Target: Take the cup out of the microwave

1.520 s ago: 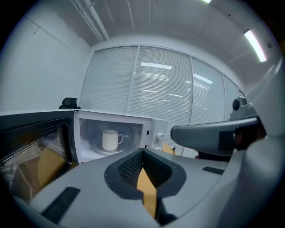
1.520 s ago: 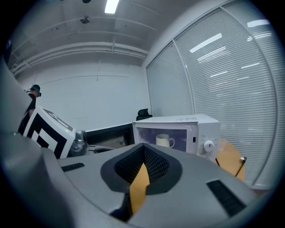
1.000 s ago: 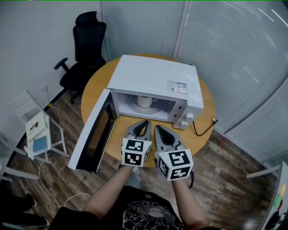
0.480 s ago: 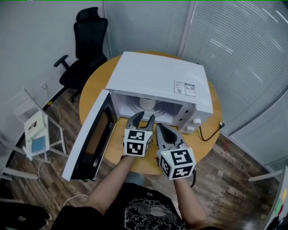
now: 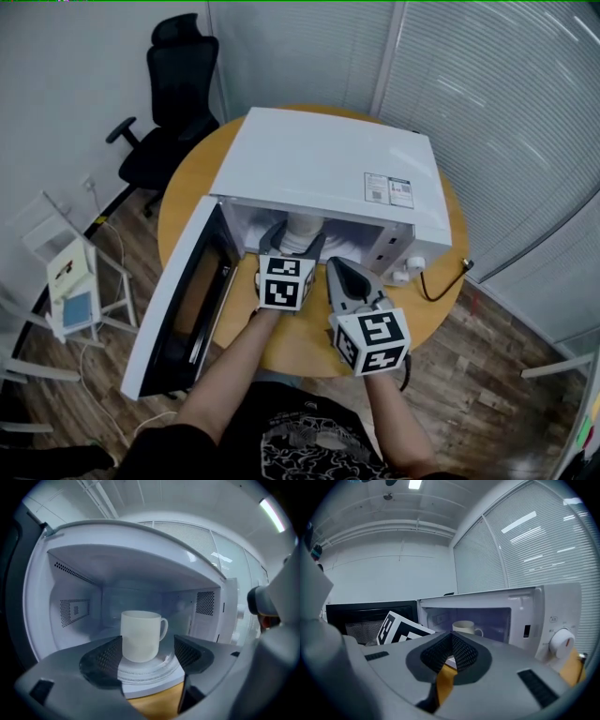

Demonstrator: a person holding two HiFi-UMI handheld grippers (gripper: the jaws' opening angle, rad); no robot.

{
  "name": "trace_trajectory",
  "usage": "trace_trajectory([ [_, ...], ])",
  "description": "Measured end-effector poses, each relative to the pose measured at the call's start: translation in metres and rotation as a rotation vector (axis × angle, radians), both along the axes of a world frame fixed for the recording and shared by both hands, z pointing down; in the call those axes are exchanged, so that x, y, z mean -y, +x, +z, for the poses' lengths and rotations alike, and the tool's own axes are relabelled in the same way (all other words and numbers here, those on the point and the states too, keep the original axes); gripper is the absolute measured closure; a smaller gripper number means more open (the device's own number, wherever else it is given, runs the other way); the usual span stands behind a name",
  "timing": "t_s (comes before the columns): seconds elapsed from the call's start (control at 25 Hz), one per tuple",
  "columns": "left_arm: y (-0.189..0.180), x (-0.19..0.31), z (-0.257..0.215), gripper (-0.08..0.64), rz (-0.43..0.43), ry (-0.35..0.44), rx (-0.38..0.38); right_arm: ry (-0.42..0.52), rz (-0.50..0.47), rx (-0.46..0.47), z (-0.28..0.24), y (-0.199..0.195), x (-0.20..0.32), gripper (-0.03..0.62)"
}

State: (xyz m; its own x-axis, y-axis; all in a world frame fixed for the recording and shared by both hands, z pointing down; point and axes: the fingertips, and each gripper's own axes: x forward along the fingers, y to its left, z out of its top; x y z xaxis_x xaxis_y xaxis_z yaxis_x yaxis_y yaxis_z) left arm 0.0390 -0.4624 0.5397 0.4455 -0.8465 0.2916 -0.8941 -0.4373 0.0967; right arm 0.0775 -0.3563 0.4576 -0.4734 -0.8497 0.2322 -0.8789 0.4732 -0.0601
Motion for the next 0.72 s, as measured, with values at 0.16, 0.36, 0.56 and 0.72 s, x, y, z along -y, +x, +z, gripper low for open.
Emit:
trace_trajectory([
  [0.16, 0.002, 0.014, 0.003, 0.161, 0.003, -0.009, 0.018, -0.012, 0.004, -0.003, 0.009, 0.003, 0.005, 0.577],
  [0.36, 0.003, 0.03, -0.001, 0.1, -0.015, -0.007, 0.022, -0.015, 0.005, -0.003, 0.014, 0.005, 0.011, 0.577],
  [0.56, 0.007, 0.043, 0.002, 0.063, -0.005, -0.033, 0.018, -0.019, 0.01, -0.005, 0.016, 0.007, 0.014, 0.577],
  [0.72, 0.009, 0.053, 0.004, 0.06, 0.0, -0.042, 0.031, -0.022, 0.017, -0.006, 0.02, 0.01, 0.018, 0.577],
])
